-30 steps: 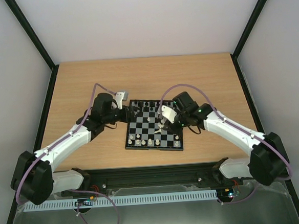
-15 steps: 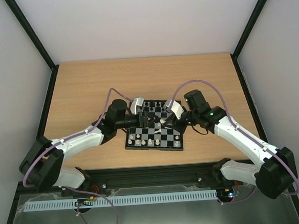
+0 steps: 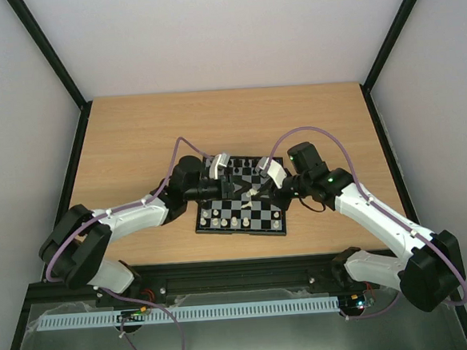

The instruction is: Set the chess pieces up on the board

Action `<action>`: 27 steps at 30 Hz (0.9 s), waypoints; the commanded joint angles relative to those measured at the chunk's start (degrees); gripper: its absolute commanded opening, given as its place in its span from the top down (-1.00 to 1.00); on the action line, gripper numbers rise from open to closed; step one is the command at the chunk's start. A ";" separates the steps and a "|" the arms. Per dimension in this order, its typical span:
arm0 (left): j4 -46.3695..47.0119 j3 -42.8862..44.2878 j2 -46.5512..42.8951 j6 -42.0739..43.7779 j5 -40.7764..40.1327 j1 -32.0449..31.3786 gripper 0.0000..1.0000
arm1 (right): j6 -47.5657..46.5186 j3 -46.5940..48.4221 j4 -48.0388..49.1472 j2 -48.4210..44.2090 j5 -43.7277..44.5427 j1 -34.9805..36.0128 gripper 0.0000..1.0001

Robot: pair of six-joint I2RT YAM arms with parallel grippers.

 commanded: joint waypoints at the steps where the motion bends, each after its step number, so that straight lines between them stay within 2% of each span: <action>1: 3.33 0.47 0.75 -0.18 2.27 -0.51 0.38 | 0.23 -0.96 0.64 -0.30 -1.10 -0.29 0.74; 13: 5.59 1.98 3.24 -1.39 5.35 -2.22 0.57 | 0.12 -1.12 1.11 0.39 -0.30 -0.24 0.74; 19: 5.96 1.78 3.54 -1.37 5.50 -2.36 0.77 | -0.10 -1.45 1.12 0.50 0.15 -0.25 0.73; 21: 5.86 1.72 3.33 -1.07 5.46 -2.36 0.83 | -0.23 -1.56 1.09 0.46 0.36 -0.24 0.62; 23: 4.03 2.20 2.86 0.26 4.99 -2.31 0.85 | -0.32 -1.59 0.91 0.16 1.12 -0.25 0.43; 27: -8.13 5.77 0.75 8.66 0.39 -2.30 0.87 | 1.42 -1.62 1.17 -1.61 2.39 -2.31 0.08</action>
